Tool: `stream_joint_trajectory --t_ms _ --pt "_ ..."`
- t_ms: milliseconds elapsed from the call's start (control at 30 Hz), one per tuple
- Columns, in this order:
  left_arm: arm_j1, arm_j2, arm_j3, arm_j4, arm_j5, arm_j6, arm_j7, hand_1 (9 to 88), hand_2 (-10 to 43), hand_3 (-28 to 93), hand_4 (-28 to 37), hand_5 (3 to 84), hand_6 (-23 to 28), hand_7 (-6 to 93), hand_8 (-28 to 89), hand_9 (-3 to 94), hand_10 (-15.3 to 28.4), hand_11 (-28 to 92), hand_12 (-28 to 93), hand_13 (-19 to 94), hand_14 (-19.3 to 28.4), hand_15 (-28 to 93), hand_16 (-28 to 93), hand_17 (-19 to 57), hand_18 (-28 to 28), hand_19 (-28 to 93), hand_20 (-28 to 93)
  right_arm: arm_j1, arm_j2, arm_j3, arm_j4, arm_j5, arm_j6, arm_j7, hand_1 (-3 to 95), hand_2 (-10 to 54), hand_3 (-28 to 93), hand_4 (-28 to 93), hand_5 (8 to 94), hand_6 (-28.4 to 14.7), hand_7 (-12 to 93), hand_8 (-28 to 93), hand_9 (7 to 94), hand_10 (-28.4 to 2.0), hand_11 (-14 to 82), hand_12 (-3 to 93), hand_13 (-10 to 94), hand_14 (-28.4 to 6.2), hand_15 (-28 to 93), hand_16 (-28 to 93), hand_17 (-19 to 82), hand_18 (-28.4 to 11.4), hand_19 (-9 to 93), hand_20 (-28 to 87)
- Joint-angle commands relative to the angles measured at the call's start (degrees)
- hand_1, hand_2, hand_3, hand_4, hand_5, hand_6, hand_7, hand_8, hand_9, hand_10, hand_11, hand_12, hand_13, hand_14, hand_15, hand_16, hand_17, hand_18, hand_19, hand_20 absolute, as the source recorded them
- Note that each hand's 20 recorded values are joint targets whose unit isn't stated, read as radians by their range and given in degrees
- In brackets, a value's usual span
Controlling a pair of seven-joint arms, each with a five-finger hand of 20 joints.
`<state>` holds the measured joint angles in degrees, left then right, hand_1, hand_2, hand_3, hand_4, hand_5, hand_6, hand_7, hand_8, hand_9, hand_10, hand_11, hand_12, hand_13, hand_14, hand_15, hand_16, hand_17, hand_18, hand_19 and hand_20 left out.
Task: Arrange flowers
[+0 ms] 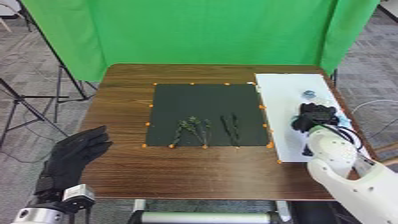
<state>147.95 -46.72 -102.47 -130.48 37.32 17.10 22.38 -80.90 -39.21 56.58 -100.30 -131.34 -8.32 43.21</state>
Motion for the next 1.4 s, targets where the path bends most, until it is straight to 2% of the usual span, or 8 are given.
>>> stream_joint_trajectory --t_ms 33,467,567,667,767,867,1133,1400 --pt "-0.2 -0.51 0.24 0.13 0.41 -0.84 -0.74 27.9 5.0 79 -16.4 45.2 13.6 17.1 -10 37.8 21.9 34 9 25 28.4 64 -14 -9.1 23.0 61 12 1.4 -0.8 -1.5 0.2 -2.7 2.4 -0.4 32.8 -9.5 86 -28 37.9 -11.2 49 -20 41.8 -23.0 33.7 18.4 42 -17.4 78 16 17 -26.1 75 23" --pt "-0.3 -0.57 0.18 0.12 0.39 -0.91 -0.91 27.8 4.9 79 -16.5 45.2 13.6 17.1 -10 37.8 21.9 34 9 25 28.4 64 -14 -9.1 23.0 61 12 0.9 -0.1 -2.8 0.8 -4.7 5.5 -1.6 36.6 -9.5 86 -28 42.6 -7.5 51 -21 47.9 -18.3 35.2 17.6 47 -14.8 77 16 19 -26.7 75 22" --pt "-0.3 -0.42 0.23 0.13 0.35 -0.82 -0.85 27.8 4.9 79 -16.5 45.2 13.6 17.1 -10 37.8 21.9 34 9 25 28.4 64 -14 -9.1 23.0 61 12 0.8 -0.2 -3.0 1.1 -4.5 5.2 -1.6 39.1 -9.5 85 -28 45.5 -5.5 52 -22 52.7 -16.3 36.6 17.4 51 -13.1 76 17 20 -26.4 75 22" --pt "-0.5 -0.64 0.19 0.08 0.49 -0.95 -1.13 27.8 4.9 80 -16.6 45.2 13.6 17.1 -10 37.8 21.9 34 9 25 28.4 64 -14 -9.1 23.0 61 12 2.6 -0.9 -5.4 1.7 -4.0 4.4 0.2 42.8 -9.5 82 -28 47.1 -3.5 54 -5 57.7 -14.1 38.0 17.3 54 -11.3 73 23 20 -26.0 74 23" --pt "-0.4 -0.42 0.32 0.09 0.35 -0.80 -0.80 27.8 4.9 80 -16.6 45.2 13.6 17.1 -10 37.8 21.9 34 9 25 28.4 64 -14 -9.1 23.0 61 12 2.9 -0.1 -6.8 2.1 -5.1 6.7 1.1 48.4 -9.5 77 -28 49.0 -2.0 58 -1 63.8 -10.7 31.6 24.3 57 -8.2 70 29 21 -25.3 74 23" --pt "0.0 -0.66 -0.04 -0.01 0.37 -0.86 -0.89 27.9 4.9 80 -16.6 45.2 13.7 17.0 -10 37.8 21.9 34 9 25 28.4 64 -14 -9.1 23.1 61 12 5.5 -1.1 -8.6 4.7 -7.1 10.2 0.8 53.4 -9.5 75 -28 58.3 1.0 58 1 79.2 -7.1 20.2 35.7 65 -4.4 65 34 24 -23.3 76 23" --pt "1.6 -0.98 -1.33 -0.58 0.29 -0.49 -0.52 27.9 4.9 79 -16.5 45.2 13.6 17.1 -10 37.8 21.9 34 9 25 28.4 64 -14 -9.1 23.1 61 12 12.6 -2.1 -13.5 4.3 -8.2 13.4 0.8 56.0 -9.5 75 -28 65.7 1.6 54 3 86.0 -7.2 19.9 39.7 71 -4.5 66 35 27 -22.2 79 24" --pt "3.1 -1.15 -2.65 -1.24 0.10 0.12 -0.35 27.9 5.0 79 -16.6 45.2 13.6 17.2 -10 37.8 21.9 34 9 25 28.4 64 -14 -9.1 23.0 61 12 16.9 -1.3 -14.0 -4.5 -7.4 15.5 -2.9 56.4 -9.5 76 -28 67.2 1.3 53 4 86.7 -6.6 19.9 40.4 72 -4.3 66 35 27 -22.4 80 24"
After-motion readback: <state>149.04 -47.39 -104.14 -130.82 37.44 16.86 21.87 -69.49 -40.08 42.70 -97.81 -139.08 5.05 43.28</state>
